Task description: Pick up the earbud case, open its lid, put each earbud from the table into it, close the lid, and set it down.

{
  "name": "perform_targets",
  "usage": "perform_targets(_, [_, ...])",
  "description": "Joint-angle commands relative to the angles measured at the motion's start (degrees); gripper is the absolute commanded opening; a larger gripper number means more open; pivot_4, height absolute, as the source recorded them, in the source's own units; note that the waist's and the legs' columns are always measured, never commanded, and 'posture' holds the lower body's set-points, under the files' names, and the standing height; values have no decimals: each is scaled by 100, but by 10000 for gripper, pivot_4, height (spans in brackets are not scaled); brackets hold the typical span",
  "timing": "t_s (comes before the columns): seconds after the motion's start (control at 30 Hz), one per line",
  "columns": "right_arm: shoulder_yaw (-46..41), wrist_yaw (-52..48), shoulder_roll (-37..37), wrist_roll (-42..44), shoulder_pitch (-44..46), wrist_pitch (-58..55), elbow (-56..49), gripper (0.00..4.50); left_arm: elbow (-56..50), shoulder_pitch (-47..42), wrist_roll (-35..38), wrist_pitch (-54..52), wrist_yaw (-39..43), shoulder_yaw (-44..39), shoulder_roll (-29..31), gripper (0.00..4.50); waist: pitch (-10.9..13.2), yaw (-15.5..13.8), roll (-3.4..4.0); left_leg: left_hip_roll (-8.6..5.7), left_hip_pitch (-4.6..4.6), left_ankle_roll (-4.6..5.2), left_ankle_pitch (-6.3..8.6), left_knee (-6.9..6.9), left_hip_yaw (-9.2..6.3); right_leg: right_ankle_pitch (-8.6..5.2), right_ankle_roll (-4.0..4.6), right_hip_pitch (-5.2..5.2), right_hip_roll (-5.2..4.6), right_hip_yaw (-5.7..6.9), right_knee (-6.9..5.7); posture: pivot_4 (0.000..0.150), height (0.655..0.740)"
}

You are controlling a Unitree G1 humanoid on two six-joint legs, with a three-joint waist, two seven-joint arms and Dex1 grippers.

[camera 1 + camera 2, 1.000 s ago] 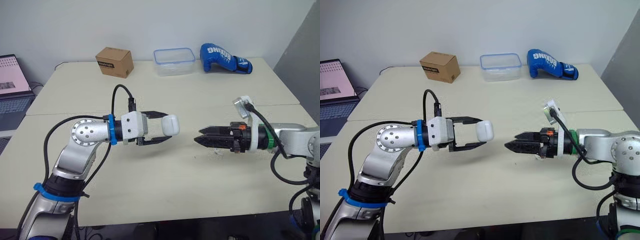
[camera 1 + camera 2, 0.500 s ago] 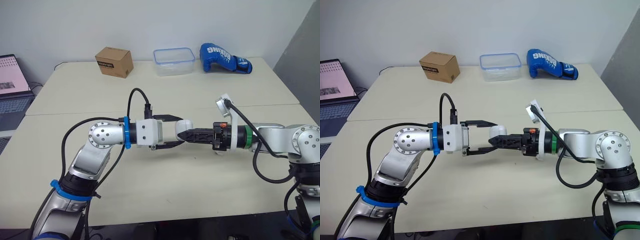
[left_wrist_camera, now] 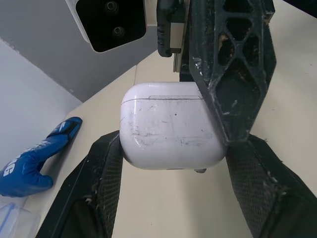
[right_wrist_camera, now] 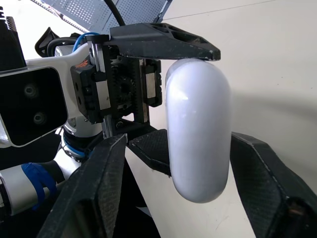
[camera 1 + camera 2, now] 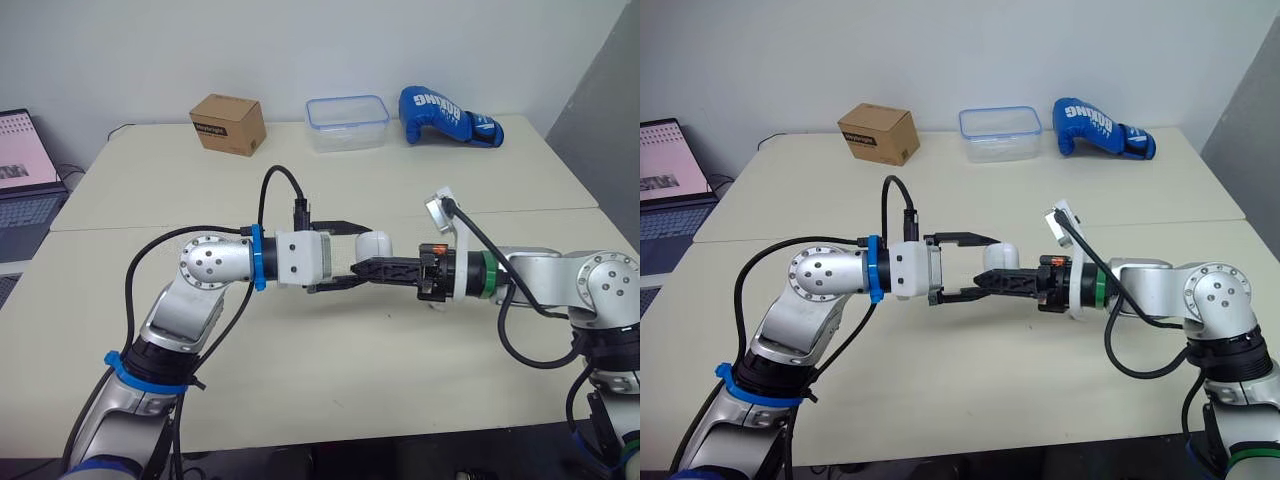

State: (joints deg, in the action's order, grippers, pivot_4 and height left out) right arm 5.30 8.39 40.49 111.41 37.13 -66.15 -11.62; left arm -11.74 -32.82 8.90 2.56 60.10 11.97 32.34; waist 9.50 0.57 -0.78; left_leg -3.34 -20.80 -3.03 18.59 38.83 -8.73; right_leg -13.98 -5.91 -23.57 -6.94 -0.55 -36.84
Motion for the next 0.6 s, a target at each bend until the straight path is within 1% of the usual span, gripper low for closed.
perform_targets(0.03, [-85,-12,24,159,30,149,-191,32031,-199,17,39,37,-72,-89,31,27220,0,0,0,0,0,0,0,0,0,0,0,0,0,-1,0,1500,7307])
perform_targets(0.27, [-88,-14,8,159,42,196,-179,32031,-193,7,20,33,-55,-96,62,27220,0,1,0,0,0,0,0,0,-1,0,0,0,0,0,0,1500,7307])
perform_targets(0.37, [-97,-19,23,159,31,193,-183,25717,-212,21,6,17,-87,-105,62,27220,0,1,0,0,0,0,0,0,-1,0,0,0,0,0,0,1500,7307])
perform_targets(0.4, [-96,-18,23,159,30,192,-182,22767,-211,25,2,14,-97,-111,64,27220,0,1,0,0,0,0,0,0,-1,0,0,0,0,0,0,1500,7307])
perform_targets(0.5, [-93,-10,17,159,35,191,-173,11336,-195,19,-23,-4,-112,-124,83,27220,0,1,0,0,-1,0,0,0,-2,0,0,0,0,1,0,1500,7307])
perform_targets(0.53, [-93,-12,19,159,37,189,-167,8232,-194,8,-28,-20,-117,-122,84,27220,0,2,0,0,-1,0,0,0,-1,0,0,0,0,0,1,1500,7307])
perform_targets(0.6, [-91,-17,20,159,40,187,-166,8139,-202,-7,-28,-51,-124,-118,85,27220,0,2,0,0,-1,0,0,0,-2,0,0,0,0,1,0,1500,7307])
